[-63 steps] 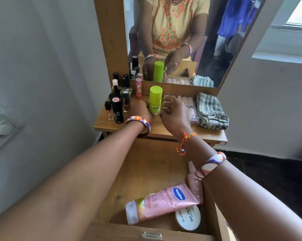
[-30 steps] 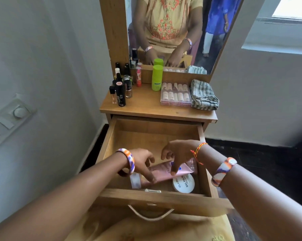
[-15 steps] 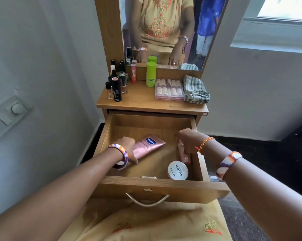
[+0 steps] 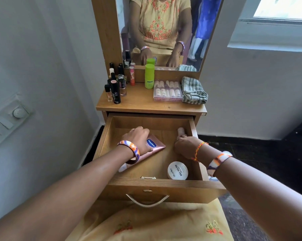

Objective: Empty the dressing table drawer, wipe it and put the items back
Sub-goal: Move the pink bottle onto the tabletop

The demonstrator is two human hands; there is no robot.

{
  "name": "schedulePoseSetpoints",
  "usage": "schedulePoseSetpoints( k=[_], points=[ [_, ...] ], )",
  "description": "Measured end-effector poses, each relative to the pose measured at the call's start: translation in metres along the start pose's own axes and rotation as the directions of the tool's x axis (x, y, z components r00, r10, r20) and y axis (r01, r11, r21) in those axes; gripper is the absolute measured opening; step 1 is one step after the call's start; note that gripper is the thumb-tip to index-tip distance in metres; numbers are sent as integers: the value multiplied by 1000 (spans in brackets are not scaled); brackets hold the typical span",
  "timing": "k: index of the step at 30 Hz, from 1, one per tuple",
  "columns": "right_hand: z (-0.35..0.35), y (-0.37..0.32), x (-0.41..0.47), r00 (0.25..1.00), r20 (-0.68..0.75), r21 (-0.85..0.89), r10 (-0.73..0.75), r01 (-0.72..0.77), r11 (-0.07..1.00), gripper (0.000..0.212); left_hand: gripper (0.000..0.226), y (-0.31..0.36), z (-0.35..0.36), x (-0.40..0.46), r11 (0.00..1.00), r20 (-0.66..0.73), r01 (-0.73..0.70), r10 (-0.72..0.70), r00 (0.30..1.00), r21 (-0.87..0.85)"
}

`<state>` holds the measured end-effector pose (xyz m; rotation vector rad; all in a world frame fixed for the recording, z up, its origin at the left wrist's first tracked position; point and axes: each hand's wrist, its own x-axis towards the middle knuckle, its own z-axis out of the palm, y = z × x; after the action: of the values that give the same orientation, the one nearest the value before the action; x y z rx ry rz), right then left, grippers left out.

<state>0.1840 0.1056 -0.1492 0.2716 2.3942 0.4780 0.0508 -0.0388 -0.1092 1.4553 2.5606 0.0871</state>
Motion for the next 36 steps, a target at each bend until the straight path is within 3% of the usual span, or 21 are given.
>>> schedulePoseSetpoints(
  k=[2, 5, 11, 14, 17, 20, 22, 24, 30, 36],
  points=[
    [-16, -3, -17, 991, -45, 289, 123, -105, 952, 34, 51, 4, -2, 3, 995, 1, -3, 3, 1000, -96],
    [-47, -4, -36, 989, -77, 512, 129, -72, 856, 28, 42, 10, -4, 6, 963, 10, 10, -8, 1000, -269],
    [-88, 17, -49, 952, -283, 619, 120, 86, 780, 21, 24, 8, -11, 7, 785, 71, 73, -37, 997, -615],
    [-111, 29, -62, 921, -363, 636, 138, 137, 759, 21, 1, 0, -24, 7, 522, 104, 111, -43, 994, -845],
    [-133, 45, -75, 835, -520, 664, 180, 262, 700, 24, 9, -7, -44, 13, 200, 72, 80, -47, 996, -977],
    [-143, 58, -73, 704, -620, 700, 346, 298, 650, 27, 10, -11, -61, 26, 81, -2, 5, -86, 996, -997],
    [-142, 61, -62, 590, -667, 707, 454, 309, 636, 28, 14, -11, -67, 35, 87, -27, -18, -107, 994, -996],
    [-133, 60, -42, 523, -678, 711, 516, 292, 639, 31, 16, -8, -70, 45, 139, -32, -15, -119, 992, -990],
    [-98, 61, 15, 502, -695, 687, 515, 253, 681, 36, 8, 6, -71, 69, 342, -67, -19, -128, 990, -940],
    [-89, 72, 37, 481, -707, 686, 519, 288, 668, 37, 16, 11, -67, 93, 580, -159, -73, -99, 982, -811]
  ],
)
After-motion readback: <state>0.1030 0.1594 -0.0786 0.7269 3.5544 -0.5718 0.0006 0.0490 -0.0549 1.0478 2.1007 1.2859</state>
